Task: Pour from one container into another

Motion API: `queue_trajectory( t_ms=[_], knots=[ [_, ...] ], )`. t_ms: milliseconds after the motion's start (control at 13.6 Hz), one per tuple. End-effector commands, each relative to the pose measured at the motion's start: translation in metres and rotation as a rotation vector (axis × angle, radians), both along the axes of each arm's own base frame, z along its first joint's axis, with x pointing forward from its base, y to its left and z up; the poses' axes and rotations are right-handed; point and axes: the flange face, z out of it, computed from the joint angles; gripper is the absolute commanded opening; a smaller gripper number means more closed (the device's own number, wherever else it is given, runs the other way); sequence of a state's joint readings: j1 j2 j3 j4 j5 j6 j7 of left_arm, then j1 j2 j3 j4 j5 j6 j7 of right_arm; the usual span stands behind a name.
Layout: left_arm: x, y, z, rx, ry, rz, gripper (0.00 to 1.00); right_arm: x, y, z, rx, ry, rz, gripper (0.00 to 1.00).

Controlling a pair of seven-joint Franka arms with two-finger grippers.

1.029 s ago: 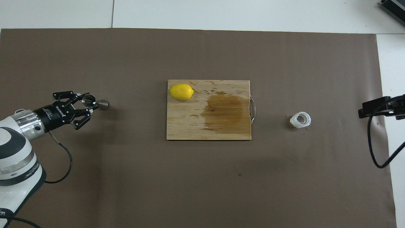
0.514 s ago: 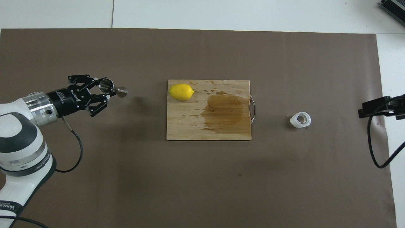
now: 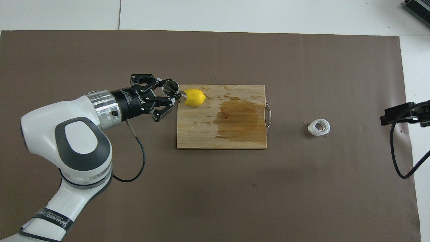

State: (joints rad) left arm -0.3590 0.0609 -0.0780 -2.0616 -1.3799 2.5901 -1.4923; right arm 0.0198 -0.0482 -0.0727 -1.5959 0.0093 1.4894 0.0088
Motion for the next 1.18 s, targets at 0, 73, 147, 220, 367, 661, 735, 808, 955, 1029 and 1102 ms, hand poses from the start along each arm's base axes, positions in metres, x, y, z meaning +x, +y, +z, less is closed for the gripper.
queue_trajectory(
  t_ms=[0,73,147,220,367,661,735,808,955,1029,1102],
  knots=[
    [-0.018,-0.066,-0.003,0.027,-0.010,0.058,0.00,-0.004,-0.001,0.002,0.024,0.003,0.021,1.00],
    [-0.024,-0.086,-0.003,0.010,0.009,0.083,0.00,-0.004,-0.001,0.002,0.024,0.001,0.021,1.00],
    [-0.031,-0.105,-0.011,-0.002,0.025,0.117,0.00,-0.004,-0.001,0.002,0.024,0.001,0.021,1.00],
    [-0.040,-0.133,-0.018,-0.014,0.036,0.124,0.00,-0.004,-0.001,0.002,0.022,0.001,0.021,1.00],
    [-0.057,-0.184,-0.044,-0.007,0.054,0.135,0.00,-0.004,-0.001,0.002,0.024,0.001,0.021,1.00],
    [-0.056,-0.223,-0.066,-0.023,0.074,0.153,0.00,-0.004,-0.001,0.002,0.024,0.001,0.021,1.00],
    [-0.054,-0.224,-0.070,-0.022,0.076,0.165,0.00,-0.004,-0.001,0.002,0.024,0.001,0.021,1.00],
    [-0.051,-0.222,-0.071,-0.023,0.079,0.169,0.00,-0.004,-0.001,0.002,0.024,0.001,0.021,1.00],
    [-0.044,-0.213,-0.074,-0.018,0.081,0.186,0.00,-0.004,-0.001,0.002,0.024,0.001,0.021,1.00],
    [-0.046,-0.215,-0.075,-0.013,0.080,0.180,0.00,-0.004,-0.001,0.002,0.024,0.001,0.021,1.00],
    [-0.051,-0.217,-0.077,-0.003,0.074,0.178,0.00,-0.004,-0.001,0.002,0.024,0.001,0.021,1.00]
  ],
)
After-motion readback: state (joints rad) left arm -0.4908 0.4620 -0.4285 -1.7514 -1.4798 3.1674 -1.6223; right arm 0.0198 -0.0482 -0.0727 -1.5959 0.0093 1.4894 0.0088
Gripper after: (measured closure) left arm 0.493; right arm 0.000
